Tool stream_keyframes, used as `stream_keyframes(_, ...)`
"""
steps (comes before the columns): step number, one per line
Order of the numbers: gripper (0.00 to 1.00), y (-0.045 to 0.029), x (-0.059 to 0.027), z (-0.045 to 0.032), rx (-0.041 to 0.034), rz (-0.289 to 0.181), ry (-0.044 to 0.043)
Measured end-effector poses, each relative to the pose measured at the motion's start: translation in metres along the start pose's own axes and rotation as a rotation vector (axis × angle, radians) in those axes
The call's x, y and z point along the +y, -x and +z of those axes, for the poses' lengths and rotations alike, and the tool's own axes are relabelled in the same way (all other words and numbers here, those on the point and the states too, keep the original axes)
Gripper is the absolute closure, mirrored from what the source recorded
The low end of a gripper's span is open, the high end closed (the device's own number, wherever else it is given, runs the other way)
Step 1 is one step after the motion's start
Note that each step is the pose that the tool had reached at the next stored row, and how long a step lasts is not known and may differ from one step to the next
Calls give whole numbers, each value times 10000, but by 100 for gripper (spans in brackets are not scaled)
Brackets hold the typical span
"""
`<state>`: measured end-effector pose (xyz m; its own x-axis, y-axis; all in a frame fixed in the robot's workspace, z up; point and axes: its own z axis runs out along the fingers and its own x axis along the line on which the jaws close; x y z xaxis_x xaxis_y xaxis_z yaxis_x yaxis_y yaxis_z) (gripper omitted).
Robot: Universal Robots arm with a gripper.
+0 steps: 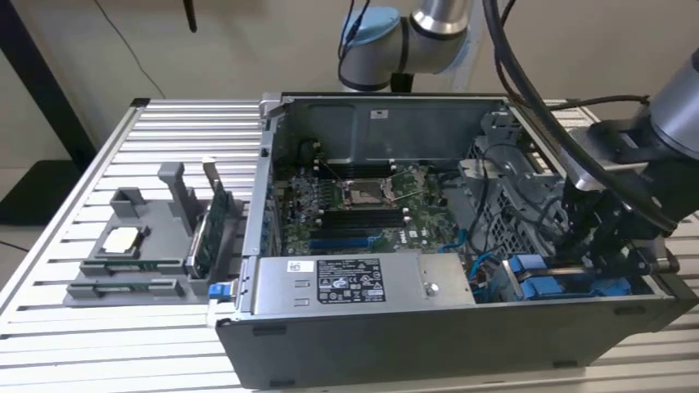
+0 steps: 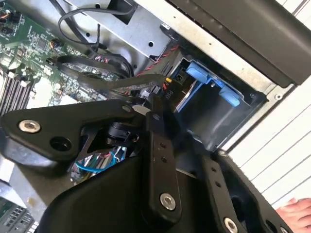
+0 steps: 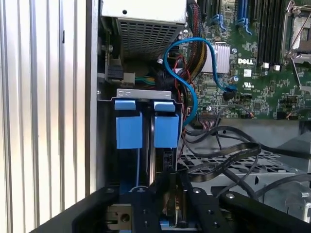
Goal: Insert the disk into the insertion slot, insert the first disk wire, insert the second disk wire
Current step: 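Insert the second disk wire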
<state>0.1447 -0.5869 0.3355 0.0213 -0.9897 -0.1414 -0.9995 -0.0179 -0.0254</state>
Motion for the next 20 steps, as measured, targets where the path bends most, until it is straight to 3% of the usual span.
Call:
stream_keyframes(1, 76, 3, 0, -21, 6, 5, 0)
stream_keyframes(6, 76, 19, -3, -128, 22, 29, -4)
stream_keyframes(20, 76, 41, -7, -287, 20, 38, -5)
